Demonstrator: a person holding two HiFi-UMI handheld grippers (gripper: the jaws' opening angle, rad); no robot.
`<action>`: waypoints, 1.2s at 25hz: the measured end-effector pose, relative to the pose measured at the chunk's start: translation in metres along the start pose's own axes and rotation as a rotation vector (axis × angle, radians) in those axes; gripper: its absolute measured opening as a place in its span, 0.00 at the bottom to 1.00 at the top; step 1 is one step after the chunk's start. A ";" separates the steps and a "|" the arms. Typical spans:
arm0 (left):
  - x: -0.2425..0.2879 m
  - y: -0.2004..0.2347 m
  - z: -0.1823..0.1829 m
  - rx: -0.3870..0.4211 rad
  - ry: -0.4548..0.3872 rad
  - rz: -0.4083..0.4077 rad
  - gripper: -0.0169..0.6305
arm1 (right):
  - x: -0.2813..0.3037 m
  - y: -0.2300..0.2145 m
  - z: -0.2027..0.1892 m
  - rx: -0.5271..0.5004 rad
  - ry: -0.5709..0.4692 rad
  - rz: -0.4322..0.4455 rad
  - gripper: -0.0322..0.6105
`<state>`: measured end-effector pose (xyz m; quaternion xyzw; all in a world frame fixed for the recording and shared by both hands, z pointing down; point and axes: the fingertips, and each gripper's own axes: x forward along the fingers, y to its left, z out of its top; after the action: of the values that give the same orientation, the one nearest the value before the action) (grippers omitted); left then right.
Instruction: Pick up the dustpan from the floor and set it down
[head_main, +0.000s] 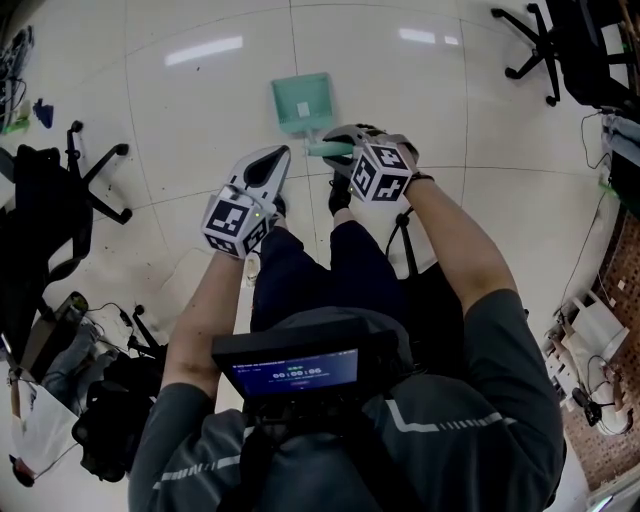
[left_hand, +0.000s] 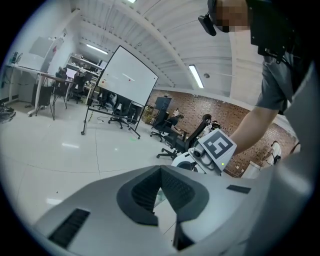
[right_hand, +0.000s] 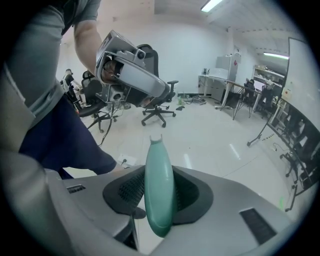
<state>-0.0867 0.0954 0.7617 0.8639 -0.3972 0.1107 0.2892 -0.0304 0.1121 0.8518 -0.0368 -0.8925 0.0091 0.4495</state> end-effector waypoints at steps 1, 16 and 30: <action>-0.001 0.000 0.000 0.003 0.001 0.002 0.07 | 0.000 -0.002 0.001 0.003 -0.002 -0.006 0.30; -0.095 -0.053 0.169 0.048 -0.186 0.023 0.07 | -0.150 -0.001 0.143 0.048 -0.243 -0.067 0.29; -0.247 -0.166 0.372 0.144 -0.407 -0.037 0.07 | -0.420 0.051 0.330 -0.037 -0.485 -0.197 0.29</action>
<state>-0.1398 0.1165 0.2883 0.8940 -0.4226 -0.0430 0.1424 -0.0432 0.1376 0.3166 0.0455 -0.9735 -0.0426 0.2202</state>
